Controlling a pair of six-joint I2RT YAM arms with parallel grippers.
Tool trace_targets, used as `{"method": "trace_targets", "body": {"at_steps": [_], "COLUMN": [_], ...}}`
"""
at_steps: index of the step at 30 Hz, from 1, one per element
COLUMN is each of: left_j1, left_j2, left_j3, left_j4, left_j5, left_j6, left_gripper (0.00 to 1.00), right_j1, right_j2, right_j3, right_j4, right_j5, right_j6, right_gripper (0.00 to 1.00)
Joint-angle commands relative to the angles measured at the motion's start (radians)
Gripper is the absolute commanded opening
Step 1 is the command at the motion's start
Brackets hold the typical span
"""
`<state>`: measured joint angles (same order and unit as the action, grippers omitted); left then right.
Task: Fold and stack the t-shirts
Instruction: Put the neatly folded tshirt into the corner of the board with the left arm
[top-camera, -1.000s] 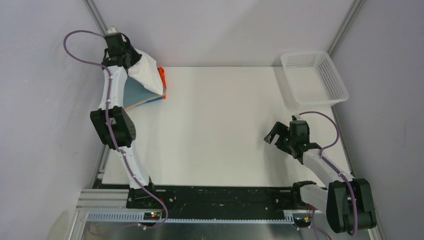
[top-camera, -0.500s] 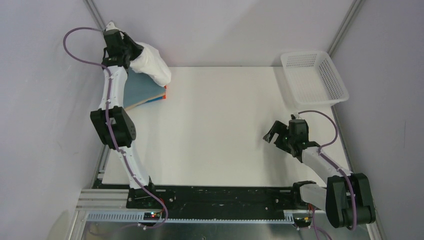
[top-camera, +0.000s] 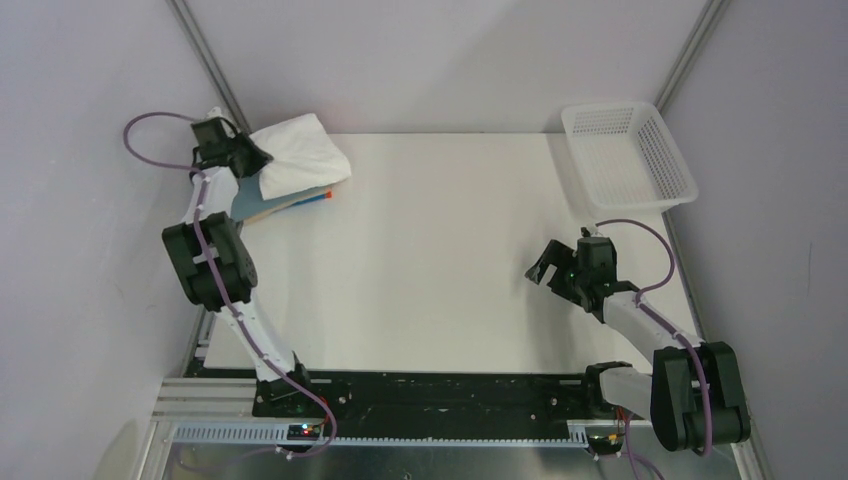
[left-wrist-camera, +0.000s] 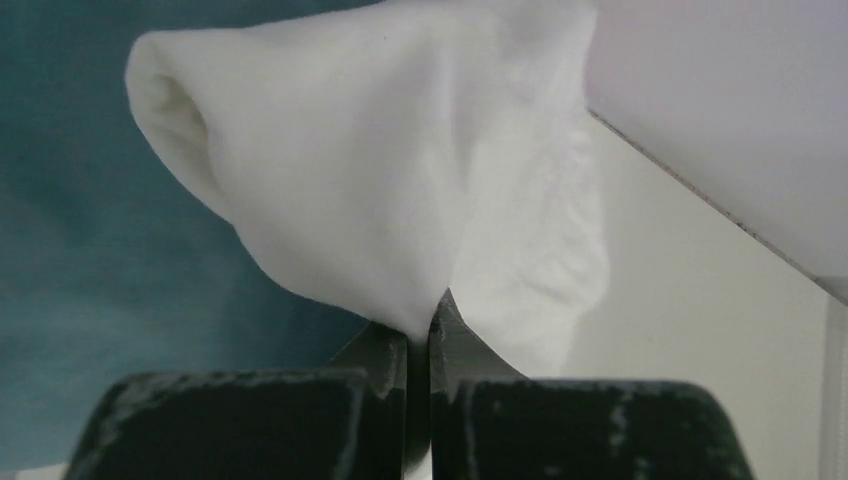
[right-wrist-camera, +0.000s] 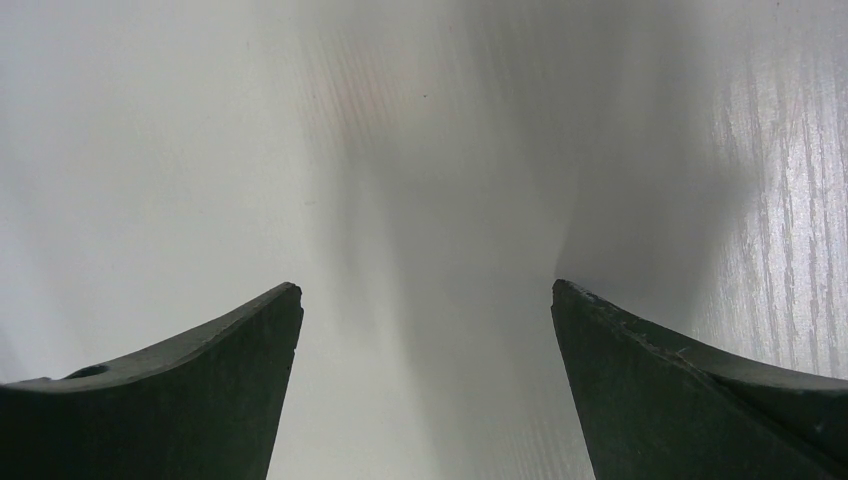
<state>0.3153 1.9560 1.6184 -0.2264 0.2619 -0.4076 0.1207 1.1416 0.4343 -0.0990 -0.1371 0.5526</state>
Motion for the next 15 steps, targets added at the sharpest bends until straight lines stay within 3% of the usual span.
{"method": "trace_targets", "body": {"at_steps": [1, 10, 15], "left_j1": [0.082, 0.113, 0.122], "left_j2": [-0.071, 0.042, 0.055], "left_j3": [-0.010, 0.086, 0.100], "left_j4": [0.040, -0.069, -0.108], "left_j5": [0.130, 0.100, -0.109], "left_j6": [0.086, 0.159, 0.174], "left_gripper": [0.00, 0.00, 0.00], "right_j1": [0.005, 0.008, 0.008], "right_j2": [0.006, 0.021, 0.026], "right_j3": [0.027, 0.035, 0.035], "right_j4": [-0.005, -0.015, -0.018], "right_j5": [0.010, 0.016, 0.029], "right_j6": [-0.006, -0.010, -0.011], "right_gripper": [0.99, 0.99, 1.00]}}
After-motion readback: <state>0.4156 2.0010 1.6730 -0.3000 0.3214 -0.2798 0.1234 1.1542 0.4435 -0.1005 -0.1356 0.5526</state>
